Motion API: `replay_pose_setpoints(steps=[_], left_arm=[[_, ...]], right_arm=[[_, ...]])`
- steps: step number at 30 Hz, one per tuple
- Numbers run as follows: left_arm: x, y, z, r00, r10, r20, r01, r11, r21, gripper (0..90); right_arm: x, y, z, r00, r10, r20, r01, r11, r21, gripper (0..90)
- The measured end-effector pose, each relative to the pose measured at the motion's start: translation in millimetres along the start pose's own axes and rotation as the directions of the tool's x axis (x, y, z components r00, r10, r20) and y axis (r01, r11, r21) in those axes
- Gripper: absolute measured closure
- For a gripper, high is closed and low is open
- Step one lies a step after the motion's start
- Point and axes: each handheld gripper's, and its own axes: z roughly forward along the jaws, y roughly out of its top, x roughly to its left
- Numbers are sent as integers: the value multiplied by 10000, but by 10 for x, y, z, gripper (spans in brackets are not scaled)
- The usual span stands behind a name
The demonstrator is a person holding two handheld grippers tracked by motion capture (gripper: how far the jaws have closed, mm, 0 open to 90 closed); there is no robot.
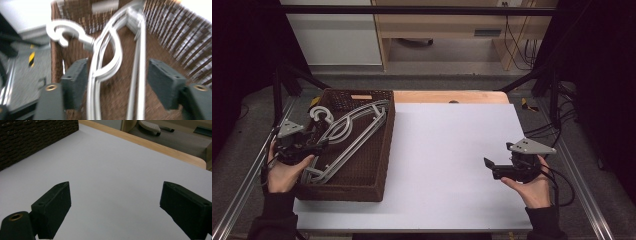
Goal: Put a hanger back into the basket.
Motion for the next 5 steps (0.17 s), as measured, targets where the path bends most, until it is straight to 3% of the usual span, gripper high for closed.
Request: replay_pose_setpoints(steps=[2, 5], left_arm=[[-26, -11, -114, 9995, -226, 240, 245, 9964, -810, 281], [-82, -36, -243, 9968, -437, 670, 550, 9829, -1760, 251]], right_arm=[[-7, 0, -18, 9999, 51, 107, -50, 9998, -168, 99], [-8, 0, -43, 9996, 189, 191, -182, 9992, -361, 96]])
